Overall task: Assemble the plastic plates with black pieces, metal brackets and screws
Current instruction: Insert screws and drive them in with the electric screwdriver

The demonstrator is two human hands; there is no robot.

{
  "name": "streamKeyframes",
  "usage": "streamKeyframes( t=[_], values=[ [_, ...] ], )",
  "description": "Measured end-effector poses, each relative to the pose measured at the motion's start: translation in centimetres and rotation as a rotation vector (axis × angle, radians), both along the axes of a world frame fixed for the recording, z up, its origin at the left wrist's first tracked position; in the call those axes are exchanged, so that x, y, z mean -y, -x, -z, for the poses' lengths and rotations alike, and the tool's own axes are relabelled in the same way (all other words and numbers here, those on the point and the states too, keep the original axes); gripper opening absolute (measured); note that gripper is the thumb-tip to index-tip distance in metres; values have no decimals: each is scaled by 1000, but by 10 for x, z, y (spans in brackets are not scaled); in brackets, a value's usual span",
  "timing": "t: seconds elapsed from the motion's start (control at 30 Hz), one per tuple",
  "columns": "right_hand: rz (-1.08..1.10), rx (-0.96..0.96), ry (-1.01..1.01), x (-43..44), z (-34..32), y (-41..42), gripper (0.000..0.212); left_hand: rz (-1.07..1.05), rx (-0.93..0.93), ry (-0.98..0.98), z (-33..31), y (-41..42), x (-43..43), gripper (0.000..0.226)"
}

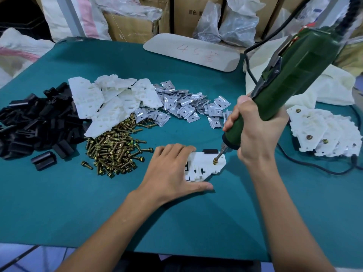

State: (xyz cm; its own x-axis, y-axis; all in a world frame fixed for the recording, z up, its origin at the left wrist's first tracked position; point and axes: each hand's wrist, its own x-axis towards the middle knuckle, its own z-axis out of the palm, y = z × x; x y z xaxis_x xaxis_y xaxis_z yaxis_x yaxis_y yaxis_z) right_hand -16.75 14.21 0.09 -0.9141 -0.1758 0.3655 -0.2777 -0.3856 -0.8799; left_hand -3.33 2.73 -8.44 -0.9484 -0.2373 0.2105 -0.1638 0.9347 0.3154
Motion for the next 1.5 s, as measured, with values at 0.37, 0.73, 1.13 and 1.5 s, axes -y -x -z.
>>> streamKeyframes(
  t=[0.37,0.73,1.13,1.5],
  values=[
    [-57,-57,-82,5,-3,-10,28,-17,-35,-49,-1,0,2,89],
    [-33,-80,-101,4,0,-10,28,-40,-74,24,0,2,-4,78],
    [-5,-95,-160,7,-4,-26,25,-71,-114,42,0,1,-6,72],
    [30,-90,-155,10,-4,-28,19,-103,-88,22,-4,1,-5,74]
  ],
)
